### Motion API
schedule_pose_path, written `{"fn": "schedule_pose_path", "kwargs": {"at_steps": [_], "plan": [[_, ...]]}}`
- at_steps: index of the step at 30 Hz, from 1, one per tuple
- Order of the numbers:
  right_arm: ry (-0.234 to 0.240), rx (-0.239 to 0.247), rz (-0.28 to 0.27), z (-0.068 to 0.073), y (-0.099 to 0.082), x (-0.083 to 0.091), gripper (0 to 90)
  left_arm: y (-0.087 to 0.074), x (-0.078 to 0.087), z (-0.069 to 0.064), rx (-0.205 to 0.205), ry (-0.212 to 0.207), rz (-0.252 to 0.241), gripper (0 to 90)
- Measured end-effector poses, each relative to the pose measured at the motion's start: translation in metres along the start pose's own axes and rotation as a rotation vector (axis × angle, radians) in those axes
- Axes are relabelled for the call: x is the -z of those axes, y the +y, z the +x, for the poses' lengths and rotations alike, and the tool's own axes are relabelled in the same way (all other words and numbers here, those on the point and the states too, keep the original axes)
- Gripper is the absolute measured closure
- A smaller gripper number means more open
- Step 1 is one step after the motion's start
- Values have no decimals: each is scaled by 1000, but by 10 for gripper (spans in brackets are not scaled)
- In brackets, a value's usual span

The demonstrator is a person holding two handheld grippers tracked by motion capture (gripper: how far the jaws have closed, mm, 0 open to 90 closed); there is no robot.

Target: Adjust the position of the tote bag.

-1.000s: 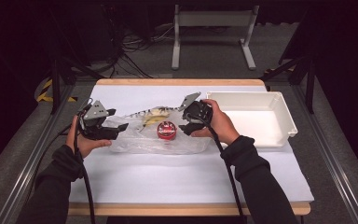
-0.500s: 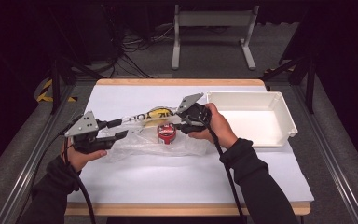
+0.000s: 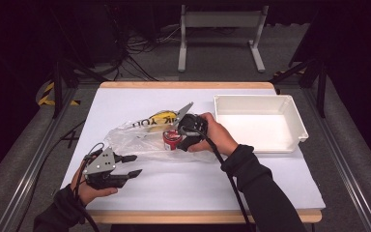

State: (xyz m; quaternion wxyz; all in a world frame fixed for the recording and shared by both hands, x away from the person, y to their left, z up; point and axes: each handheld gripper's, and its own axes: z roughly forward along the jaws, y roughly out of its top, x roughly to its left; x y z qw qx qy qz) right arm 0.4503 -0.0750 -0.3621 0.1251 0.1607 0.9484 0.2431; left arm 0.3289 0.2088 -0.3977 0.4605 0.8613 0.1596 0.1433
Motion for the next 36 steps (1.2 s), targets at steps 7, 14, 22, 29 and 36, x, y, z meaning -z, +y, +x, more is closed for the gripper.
{"fn": "schedule_pose_path", "kwargs": {"at_steps": [7, 14, 22, 29, 36], "plan": [[-17, -44, 17, -5, 8, -11, 221, -28, -12, 0, 60, 77, -15, 371], [10, -87, 21, -11, 18, -19, 195, -38, -13, 12, 108, 135, -32, 298], [62, -145, 44, -18, 24, -32, 203, -44, -16, 23, 152, 164, -42, 300], [73, -147, 61, -17, 28, -32, 257, -48, -19, 23, 161, 172, -36, 265], [54, -129, 94, -15, 30, -29, 259, -53, -26, 23, 157, 179, -7, 242]]}}
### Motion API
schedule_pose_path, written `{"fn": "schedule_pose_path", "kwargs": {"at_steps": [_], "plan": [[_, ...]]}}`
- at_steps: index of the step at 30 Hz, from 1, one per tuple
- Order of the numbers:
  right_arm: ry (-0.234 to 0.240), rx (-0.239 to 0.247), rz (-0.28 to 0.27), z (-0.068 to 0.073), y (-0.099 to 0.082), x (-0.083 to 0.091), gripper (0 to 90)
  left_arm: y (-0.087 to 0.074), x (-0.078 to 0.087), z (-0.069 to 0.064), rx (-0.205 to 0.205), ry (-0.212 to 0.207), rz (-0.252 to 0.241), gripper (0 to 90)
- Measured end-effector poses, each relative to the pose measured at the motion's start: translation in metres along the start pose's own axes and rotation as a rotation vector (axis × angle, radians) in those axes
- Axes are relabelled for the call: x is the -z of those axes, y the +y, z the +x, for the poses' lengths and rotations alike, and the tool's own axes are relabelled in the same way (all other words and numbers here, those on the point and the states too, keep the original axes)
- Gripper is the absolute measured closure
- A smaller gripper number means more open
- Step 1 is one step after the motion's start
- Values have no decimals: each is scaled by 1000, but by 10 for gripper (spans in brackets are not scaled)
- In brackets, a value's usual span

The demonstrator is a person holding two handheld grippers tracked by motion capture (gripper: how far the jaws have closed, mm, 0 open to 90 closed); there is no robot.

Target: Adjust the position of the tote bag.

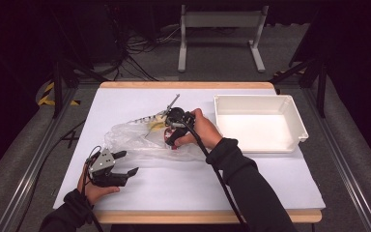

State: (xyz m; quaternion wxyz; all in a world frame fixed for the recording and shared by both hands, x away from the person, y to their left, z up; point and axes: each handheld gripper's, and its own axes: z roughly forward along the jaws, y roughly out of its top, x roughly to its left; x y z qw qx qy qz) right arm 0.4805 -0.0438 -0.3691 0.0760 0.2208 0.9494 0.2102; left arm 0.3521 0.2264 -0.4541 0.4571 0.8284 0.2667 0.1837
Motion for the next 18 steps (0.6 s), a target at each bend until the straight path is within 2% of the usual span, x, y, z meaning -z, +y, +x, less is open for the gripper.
{"fn": "schedule_pose_path", "kwargs": {"at_steps": [6, 10, 18], "plan": [[-6, 42, 45, 5, 3, 4, 260, -2, 1, 1, 12, -3, -17, 230], [-5, 43, 66, 6, 4, 4, 260, -2, 2, 1, 7, -14, -28, 220], [-6, 52, 65, 7, 6, 15, 260, -3, 2, 0, -6, -10, -34, 208]]}}
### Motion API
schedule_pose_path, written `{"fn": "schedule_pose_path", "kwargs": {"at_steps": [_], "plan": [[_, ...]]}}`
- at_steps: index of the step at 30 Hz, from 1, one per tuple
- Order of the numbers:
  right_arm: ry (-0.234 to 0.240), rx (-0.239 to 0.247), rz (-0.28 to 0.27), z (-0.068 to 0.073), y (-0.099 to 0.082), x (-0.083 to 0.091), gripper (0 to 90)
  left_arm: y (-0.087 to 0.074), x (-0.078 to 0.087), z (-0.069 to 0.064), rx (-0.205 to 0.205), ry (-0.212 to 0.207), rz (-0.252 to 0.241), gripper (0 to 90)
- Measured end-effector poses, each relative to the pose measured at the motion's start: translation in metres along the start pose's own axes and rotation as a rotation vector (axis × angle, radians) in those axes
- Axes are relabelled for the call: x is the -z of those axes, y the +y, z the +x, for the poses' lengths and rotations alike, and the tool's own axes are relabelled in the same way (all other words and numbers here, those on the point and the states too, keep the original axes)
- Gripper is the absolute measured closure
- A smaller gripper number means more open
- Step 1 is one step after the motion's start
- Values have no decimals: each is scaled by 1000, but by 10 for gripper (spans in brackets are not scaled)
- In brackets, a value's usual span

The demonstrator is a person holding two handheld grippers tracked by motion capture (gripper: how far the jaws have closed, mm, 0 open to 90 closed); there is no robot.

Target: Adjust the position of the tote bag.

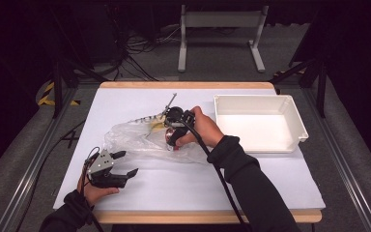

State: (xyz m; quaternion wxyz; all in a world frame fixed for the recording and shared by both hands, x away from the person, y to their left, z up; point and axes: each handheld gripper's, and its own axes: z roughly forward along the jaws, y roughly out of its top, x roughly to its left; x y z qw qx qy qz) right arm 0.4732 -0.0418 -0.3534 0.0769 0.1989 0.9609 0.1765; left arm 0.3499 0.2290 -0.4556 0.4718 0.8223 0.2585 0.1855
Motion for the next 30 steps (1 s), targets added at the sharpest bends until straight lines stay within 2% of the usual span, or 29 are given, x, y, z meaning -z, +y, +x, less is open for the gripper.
{"fn": "schedule_pose_path", "kwargs": {"at_steps": [4, 9, 23, 30], "plan": [[-7, 30, -3, 5, 2, 10, 260, 0, 0, 0, -3, 3, -3, 204], [-6, 44, -5, 9, 4, 19, 260, 0, 0, -1, -3, 6, 2, 201], [50, 107, 0, 13, 1, 40, 260, 0, 0, 0, 9, 15, 1, 202], [47, 135, -16, 15, -3, 55, 260, 0, -1, 1, 16, 12, 12, 197]]}}
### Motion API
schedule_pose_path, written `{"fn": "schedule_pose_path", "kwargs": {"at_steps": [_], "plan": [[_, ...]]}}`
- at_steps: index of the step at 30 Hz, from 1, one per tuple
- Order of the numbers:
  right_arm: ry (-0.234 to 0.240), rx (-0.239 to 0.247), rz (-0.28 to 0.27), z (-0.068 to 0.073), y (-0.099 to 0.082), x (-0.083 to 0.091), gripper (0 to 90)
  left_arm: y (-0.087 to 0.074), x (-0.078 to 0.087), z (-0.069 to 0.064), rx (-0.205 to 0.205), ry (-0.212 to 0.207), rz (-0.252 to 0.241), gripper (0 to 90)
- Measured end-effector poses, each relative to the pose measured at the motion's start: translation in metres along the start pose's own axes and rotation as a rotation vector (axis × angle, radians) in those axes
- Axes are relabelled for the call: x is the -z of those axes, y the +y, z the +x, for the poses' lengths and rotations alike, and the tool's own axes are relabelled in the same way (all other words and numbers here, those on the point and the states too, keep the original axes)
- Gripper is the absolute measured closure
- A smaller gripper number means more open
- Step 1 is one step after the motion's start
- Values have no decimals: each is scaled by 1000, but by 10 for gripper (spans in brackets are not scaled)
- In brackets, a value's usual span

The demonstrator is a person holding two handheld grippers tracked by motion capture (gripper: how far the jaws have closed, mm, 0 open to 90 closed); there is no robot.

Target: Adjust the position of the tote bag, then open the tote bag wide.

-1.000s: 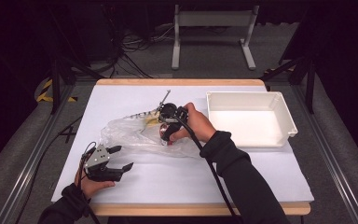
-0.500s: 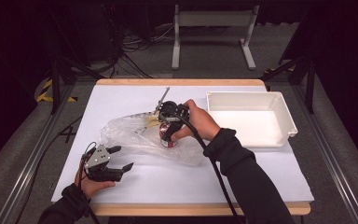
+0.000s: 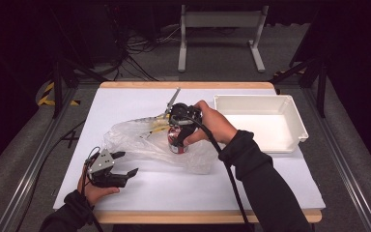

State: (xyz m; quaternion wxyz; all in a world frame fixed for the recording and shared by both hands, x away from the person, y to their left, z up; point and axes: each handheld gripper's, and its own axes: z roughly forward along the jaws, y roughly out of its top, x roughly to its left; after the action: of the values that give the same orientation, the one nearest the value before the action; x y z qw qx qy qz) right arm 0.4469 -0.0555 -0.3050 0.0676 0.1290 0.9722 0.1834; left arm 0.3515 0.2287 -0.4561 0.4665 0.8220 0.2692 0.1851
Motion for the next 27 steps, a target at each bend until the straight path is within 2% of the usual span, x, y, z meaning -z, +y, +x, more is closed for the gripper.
{"fn": "schedule_pose_path", "kwargs": {"at_steps": [5, 9, 11, 14, 17, 22, 27], "plan": [[-5, -6, -34, 0, -3, 15, 260, -1, 1, 1, 1, -3, -11, 197], [-32, -10, -35, 1, -5, 22, 260, -1, 2, 1, 1, -7, -22, 193], [-50, -21, -56, 4, -7, 26, 260, -1, 2, 1, -1, -5, -21, 192], [-59, -7, -75, 6, -10, 36, 260, -1, 2, 1, 1, -6, -23, 191], [-68, -22, -96, 5, -16, 48, 260, -1, 2, 2, 3, -7, -23, 188], [-103, -40, -89, 3, -26, 62, 261, -1, 2, 1, -2, -3, -23, 187], [-125, -84, -106, -2, -40, 75, 260, -1, 2, 1, 1, -4, -22, 187]]}}
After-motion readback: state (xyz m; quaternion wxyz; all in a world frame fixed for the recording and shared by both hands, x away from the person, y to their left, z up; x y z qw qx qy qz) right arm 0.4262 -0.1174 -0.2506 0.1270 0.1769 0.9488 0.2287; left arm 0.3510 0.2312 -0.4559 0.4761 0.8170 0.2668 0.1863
